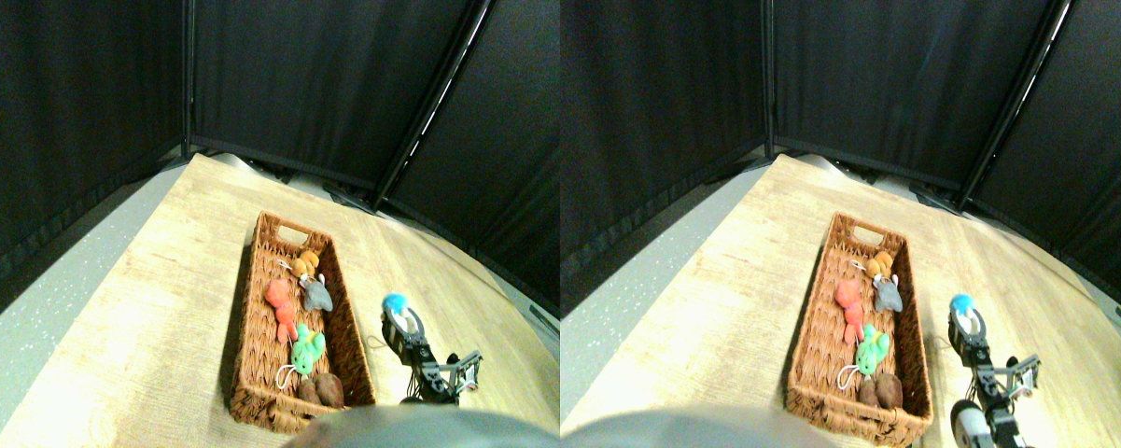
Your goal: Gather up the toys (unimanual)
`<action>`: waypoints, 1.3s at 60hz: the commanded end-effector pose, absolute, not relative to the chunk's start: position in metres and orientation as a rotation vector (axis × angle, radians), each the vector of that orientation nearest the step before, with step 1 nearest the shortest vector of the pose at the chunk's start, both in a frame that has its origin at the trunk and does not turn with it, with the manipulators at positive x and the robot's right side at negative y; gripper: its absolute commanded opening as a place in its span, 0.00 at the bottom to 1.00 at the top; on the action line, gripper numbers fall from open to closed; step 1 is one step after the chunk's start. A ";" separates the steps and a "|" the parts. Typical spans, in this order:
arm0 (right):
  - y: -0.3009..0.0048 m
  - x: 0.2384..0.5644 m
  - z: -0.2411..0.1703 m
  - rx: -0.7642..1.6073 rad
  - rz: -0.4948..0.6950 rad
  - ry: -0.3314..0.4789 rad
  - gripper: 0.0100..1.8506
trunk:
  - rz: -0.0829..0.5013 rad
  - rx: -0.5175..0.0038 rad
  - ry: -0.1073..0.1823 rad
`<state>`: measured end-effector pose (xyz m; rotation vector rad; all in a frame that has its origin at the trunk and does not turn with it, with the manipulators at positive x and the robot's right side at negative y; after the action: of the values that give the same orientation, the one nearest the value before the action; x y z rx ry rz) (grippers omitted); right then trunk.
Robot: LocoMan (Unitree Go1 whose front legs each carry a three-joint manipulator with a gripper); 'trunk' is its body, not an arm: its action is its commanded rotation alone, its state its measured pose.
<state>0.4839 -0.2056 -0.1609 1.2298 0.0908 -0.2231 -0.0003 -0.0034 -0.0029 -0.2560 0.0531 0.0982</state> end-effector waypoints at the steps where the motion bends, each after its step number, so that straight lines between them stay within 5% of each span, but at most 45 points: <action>1: -0.200 0.492 -0.145 1.248 -0.184 0.055 0.03 | 0.116 -0.281 0.040; 29: -0.142 0.522 -0.117 1.180 0.060 0.149 0.03 | 0.201 -0.354 0.009; 58: -0.088 0.517 -0.120 1.221 0.108 0.290 0.03 | 0.249 -0.417 0.004; 61: -0.087 0.517 -0.121 1.210 0.116 0.324 0.08 | 0.249 -0.416 0.004; 64: -0.088 0.516 -0.122 1.201 0.113 0.364 0.27 | 0.246 -0.411 0.006; 72: -0.094 0.515 -0.123 1.164 0.095 0.335 0.53 | 0.234 -0.395 0.011; 78: -0.102 0.516 -0.122 1.168 0.082 0.295 0.53 | 0.223 -0.382 0.013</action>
<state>0.5138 -0.1012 -0.1312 1.1598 0.3351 0.0596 -0.0030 -0.0003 -0.0011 -0.3905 -0.0039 0.2181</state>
